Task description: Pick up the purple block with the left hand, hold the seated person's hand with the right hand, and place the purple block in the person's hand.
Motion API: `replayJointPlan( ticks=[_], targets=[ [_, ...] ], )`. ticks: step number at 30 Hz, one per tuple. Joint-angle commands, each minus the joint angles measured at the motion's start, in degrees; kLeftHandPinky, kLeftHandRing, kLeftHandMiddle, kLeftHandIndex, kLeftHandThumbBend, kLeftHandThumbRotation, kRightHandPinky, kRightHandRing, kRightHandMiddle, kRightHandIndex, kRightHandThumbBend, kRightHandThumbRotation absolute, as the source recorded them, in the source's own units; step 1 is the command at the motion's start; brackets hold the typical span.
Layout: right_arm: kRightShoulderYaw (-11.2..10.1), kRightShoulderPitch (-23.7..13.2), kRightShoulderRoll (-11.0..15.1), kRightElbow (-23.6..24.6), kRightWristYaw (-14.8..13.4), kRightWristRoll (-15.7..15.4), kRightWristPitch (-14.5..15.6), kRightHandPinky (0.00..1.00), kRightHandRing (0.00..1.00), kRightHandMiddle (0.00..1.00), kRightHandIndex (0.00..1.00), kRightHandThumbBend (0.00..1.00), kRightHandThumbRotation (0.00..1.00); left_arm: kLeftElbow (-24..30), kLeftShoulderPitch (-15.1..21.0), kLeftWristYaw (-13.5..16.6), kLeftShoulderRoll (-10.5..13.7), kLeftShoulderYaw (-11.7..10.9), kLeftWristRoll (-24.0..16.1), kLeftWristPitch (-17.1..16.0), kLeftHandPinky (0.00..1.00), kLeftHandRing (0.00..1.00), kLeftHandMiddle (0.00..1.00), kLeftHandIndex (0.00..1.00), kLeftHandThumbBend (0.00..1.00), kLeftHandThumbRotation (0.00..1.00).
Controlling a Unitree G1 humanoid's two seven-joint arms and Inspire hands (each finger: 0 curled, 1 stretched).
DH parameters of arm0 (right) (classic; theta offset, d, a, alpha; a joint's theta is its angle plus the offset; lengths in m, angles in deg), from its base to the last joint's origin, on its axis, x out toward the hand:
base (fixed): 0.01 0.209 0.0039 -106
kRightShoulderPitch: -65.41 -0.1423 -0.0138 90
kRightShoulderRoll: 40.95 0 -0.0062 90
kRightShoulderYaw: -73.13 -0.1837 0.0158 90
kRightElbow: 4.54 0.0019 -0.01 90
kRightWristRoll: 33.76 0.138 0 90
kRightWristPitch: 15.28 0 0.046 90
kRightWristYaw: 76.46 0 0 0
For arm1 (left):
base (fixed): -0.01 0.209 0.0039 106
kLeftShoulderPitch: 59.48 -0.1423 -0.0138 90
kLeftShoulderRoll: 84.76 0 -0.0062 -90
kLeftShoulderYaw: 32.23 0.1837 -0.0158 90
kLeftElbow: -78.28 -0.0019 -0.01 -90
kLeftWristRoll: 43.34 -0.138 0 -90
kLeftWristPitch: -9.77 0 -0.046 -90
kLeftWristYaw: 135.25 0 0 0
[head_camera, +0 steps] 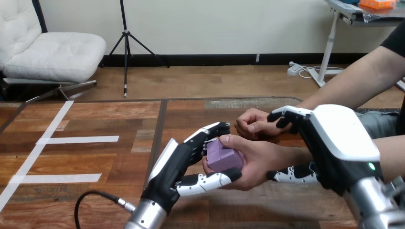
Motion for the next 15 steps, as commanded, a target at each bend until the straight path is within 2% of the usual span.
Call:
replayJointPlan(
  ticks=[1,5,11,15],
  targets=[
    [-1.77,0.62,-2.58,0.97,-6.50,2.10,-3.83,0.57,0.68,0.73,0.73,0.67,0.05,2.85,0.49,-0.52,-1.43,-2.03,3.69,-2.68,0.72,0.78,0.81,0.82,0.85,0.43],
    [-1.53,1.72,-3.71,-0.28,-9.76,3.37,-6.59,0.58,0.69,0.73,0.73,0.63,0.09,3.25,-0.26,-0.56,-2.17,-2.39,5.15,-3.41,0.71,0.77,0.80,0.81,0.84,0.43],
    [-0.86,2.62,-5.04,-3.24,-15.73,3.45,-11.19,0.59,0.70,0.73,0.73,0.57,0.17,3.86,-1.39,-1.55,-3.42,-2.91,8.14,-4.55,0.70,0.76,0.79,0.80,0.82,0.45],
    [-0.39,2.96,-6.33,-5.62,-19.34,4.09,-14.42,0.60,0.71,0.73,0.73,0.54,0.23,3.78,-1.96,-1.62,-4.14,-3.42,8.93,-6.42,0.70,0.75,0.79,0.80,0.80,0.46]
  ],
)
